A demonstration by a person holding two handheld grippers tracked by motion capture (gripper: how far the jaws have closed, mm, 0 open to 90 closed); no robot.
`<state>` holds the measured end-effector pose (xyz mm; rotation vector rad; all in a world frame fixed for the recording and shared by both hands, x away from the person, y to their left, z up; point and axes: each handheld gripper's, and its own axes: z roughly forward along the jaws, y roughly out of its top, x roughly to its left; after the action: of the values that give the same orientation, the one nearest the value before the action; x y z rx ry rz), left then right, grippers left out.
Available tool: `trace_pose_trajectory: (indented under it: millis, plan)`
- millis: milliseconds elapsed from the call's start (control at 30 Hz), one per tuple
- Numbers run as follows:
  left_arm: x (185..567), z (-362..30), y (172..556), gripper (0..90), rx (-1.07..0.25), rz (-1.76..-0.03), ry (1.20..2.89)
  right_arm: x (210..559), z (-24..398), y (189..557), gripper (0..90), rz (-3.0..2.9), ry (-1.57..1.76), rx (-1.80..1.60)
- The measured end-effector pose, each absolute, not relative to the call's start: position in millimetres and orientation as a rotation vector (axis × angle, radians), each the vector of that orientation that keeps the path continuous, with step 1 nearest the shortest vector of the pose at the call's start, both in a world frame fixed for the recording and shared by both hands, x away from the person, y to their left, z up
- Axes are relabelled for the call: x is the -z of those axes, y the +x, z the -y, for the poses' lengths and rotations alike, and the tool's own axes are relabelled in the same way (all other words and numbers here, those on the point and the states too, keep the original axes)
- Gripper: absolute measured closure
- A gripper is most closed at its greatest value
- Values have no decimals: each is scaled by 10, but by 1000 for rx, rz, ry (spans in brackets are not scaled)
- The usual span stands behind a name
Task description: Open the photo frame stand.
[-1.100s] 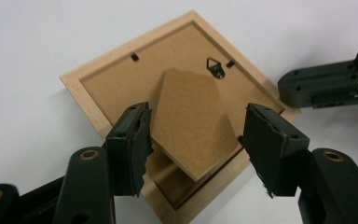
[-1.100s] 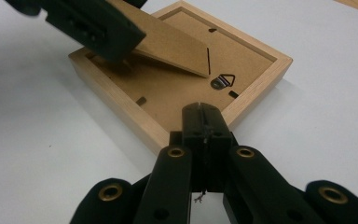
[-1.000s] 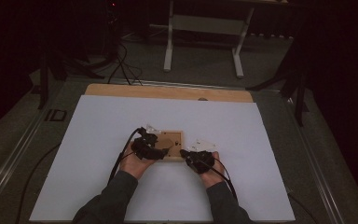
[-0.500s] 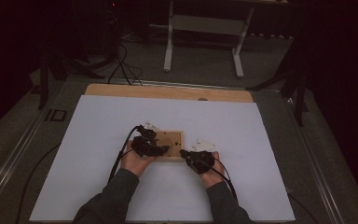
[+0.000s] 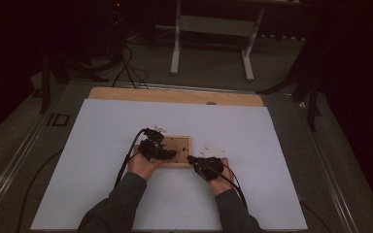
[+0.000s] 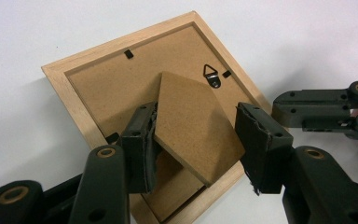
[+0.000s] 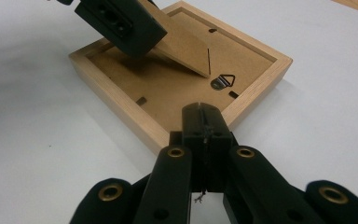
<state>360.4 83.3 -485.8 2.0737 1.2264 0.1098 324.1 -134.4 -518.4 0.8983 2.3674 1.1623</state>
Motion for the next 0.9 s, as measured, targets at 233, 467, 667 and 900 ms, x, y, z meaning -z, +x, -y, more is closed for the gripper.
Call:
trace_pose_trajectory:
  millis: [233,467,667,900]
  plan:
    - [4851,-840,3637,505,-75,-1240,2059,5184,1345,3243,898,-2368,897,-1164]
    - [4842,-837,3653,509,-66,-1245,2076,5184,1345,3243,897,-2368,897,-1163]
    - [4845,-822,3647,525,-88,-1243,2098,5183,1344,3246,897,-2371,896,-1166]
    - [4844,-821,3646,528,-96,-1238,2102,5180,1352,3255,867,-2370,901,-1168]
